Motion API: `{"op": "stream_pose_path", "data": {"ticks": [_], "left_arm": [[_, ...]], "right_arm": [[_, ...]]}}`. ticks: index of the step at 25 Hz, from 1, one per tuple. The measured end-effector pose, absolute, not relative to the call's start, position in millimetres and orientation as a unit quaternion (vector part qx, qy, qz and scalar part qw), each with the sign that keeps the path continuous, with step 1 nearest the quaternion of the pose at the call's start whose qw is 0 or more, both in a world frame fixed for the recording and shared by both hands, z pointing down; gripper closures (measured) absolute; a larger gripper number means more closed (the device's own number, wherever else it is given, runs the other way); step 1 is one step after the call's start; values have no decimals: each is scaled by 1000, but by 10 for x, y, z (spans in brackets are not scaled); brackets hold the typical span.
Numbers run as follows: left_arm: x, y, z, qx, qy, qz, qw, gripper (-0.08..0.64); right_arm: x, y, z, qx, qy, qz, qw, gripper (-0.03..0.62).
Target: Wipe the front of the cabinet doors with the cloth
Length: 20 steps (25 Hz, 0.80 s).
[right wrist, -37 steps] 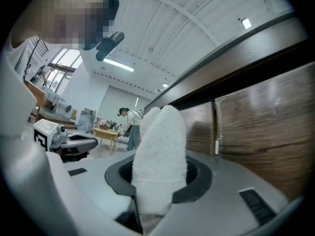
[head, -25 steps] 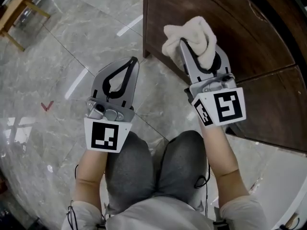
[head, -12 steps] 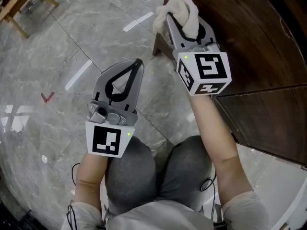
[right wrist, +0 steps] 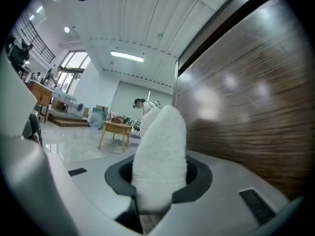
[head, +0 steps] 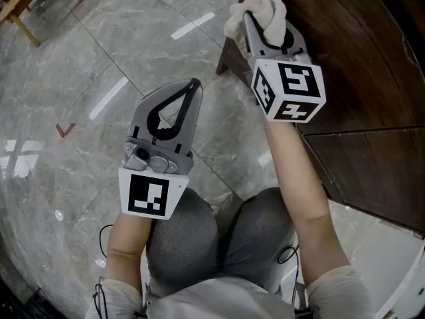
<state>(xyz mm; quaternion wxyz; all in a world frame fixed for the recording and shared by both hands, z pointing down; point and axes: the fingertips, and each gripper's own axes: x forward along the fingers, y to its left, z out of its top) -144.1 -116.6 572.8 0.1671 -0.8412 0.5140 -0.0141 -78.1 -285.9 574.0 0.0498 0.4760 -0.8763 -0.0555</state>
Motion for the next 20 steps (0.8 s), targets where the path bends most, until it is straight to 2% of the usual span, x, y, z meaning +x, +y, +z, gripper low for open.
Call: {"op": "stream_pose_path", "data": {"ticks": [20], "left_arm": [[-1098, -1177, 5731, -853, 493, -10, 172, 541]], "right_arm": [[153, -2369, 5579, 512, -856, -65, 33, 456]]}}
